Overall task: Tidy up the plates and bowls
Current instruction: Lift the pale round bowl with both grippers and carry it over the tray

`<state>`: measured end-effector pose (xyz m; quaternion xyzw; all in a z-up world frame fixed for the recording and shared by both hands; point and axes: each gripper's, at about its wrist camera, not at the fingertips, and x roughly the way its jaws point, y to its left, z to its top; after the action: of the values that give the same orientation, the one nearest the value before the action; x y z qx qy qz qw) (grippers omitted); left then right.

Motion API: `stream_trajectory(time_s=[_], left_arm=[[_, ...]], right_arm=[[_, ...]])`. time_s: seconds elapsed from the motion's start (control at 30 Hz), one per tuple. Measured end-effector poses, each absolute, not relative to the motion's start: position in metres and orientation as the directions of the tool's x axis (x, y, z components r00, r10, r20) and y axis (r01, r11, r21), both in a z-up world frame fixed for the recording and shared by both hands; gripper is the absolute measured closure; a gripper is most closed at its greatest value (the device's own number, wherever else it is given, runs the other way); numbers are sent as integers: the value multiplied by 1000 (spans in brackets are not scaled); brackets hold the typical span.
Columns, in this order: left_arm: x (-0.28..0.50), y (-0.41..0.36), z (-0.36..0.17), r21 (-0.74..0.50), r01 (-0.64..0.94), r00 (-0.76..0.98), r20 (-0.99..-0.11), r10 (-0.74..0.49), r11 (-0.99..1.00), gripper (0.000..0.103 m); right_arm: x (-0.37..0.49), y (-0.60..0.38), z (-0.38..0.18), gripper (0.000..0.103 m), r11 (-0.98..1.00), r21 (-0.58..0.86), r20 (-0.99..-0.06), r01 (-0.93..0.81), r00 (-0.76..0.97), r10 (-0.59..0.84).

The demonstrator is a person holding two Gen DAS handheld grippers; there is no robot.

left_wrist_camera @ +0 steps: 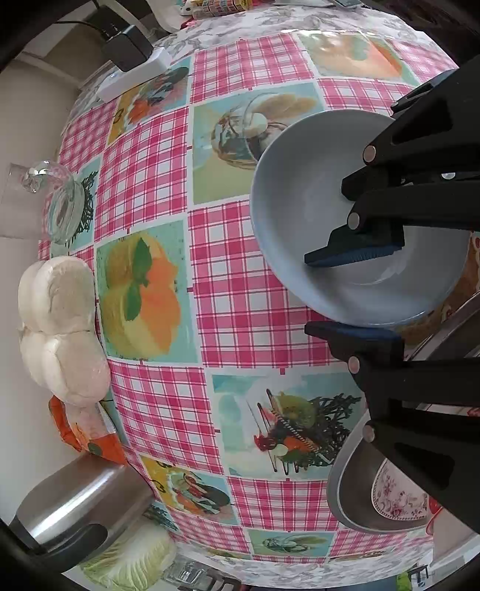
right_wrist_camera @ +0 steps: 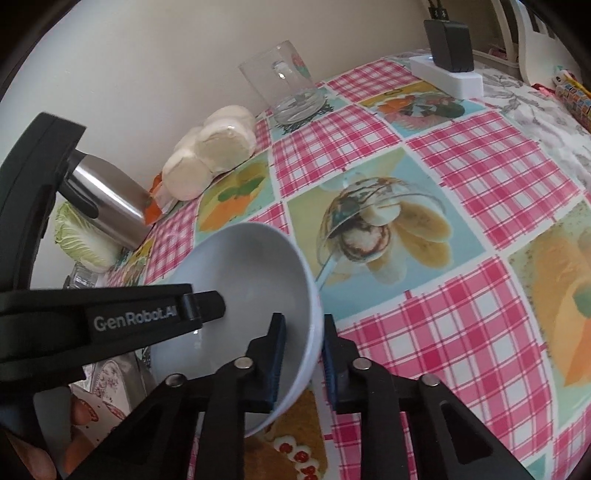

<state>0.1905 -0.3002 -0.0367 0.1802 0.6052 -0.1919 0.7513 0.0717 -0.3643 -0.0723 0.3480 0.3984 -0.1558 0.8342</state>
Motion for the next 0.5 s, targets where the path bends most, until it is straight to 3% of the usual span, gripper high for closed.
stream_trajectory(time_s=[0.27, 0.5], left_arm=[[178, -308, -38, 18, 531, 174, -981, -88, 847, 72], [164, -316, -45, -118, 529, 80, -979, -188, 840, 73]], right_arm=[[64, -374, -72, 85, 686, 479, -771, 548, 637, 30], [52, -394, -72, 85, 666, 486, -772, 566, 635, 23]])
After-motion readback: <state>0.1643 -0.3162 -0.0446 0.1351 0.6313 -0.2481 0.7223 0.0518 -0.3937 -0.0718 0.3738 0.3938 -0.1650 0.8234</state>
